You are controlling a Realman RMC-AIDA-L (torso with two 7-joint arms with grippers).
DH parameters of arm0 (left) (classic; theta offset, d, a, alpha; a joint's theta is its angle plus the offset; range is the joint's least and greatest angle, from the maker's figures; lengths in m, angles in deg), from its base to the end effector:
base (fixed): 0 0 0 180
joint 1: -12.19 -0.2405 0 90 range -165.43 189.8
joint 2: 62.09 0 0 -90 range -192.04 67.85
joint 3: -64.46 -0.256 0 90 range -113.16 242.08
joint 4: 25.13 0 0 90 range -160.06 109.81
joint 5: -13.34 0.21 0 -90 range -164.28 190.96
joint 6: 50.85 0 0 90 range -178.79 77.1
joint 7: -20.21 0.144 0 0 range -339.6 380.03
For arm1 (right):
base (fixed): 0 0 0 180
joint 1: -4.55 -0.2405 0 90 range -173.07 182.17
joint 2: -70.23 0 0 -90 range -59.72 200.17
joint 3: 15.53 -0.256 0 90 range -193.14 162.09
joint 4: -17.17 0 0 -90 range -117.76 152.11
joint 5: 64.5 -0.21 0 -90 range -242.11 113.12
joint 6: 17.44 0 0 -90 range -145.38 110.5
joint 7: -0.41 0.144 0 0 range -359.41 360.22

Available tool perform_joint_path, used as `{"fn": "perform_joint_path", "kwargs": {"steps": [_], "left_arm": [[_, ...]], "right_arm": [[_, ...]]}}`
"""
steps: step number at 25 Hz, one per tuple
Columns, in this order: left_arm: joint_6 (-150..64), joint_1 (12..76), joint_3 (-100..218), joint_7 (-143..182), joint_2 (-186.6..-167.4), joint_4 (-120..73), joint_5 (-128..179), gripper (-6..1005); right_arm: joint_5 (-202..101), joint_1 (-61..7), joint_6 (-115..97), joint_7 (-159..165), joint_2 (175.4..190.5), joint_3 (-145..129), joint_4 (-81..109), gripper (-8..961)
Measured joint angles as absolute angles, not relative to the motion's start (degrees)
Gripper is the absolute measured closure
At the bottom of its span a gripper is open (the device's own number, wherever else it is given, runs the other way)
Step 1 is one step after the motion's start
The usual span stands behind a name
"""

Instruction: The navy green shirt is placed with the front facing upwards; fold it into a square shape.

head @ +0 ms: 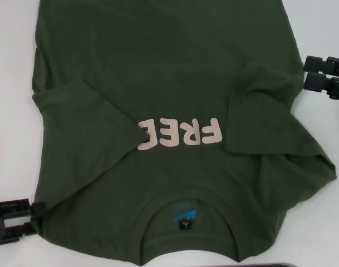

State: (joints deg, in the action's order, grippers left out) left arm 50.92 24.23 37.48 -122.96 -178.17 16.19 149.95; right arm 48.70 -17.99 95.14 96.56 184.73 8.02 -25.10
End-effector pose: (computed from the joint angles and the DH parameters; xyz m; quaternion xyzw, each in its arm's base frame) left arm -0.3788 0.1887 0.0330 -0.5696 -0.8062 -0.1601 0.0069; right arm 0.2923 0.2708 0.0823 -0.8675 0.3369 0.3571 0.0800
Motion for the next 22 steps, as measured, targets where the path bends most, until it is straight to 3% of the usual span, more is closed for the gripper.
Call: {"fn": "perform_joint_path", "kwargs": {"steps": [22], "left_arm": [[49.7,24.7,37.8,-123.9,-177.88,16.7,150.0,389]], "right_arm": [[48.7,-17.8,95.6,96.6,184.84,7.1,-24.7,113]]}}
